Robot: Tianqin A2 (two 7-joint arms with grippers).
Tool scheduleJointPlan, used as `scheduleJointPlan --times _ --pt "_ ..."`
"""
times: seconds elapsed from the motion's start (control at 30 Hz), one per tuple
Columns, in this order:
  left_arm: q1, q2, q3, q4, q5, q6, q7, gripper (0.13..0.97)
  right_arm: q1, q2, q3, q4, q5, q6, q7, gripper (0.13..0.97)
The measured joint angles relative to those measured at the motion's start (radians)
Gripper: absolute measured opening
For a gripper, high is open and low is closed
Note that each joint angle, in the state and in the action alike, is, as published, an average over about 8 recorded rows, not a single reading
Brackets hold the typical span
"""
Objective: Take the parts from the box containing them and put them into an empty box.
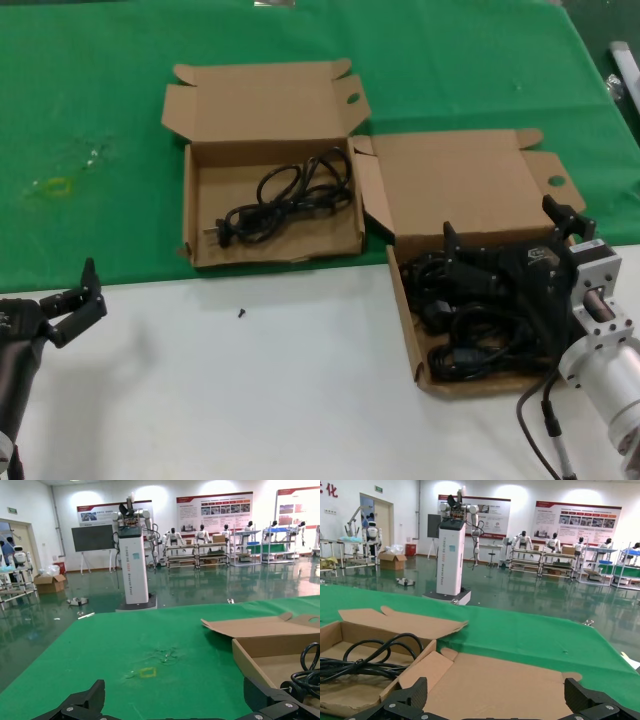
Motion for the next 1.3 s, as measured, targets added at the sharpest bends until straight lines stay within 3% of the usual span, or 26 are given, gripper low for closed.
scheduleJointPlan --times 1.3 --pt "0.000 0.000 0.000 0.000 0.000 0.000 0.000 0.966 0.000 0.000 0.000 0.000 0.000 0.000 0.000 0.966"
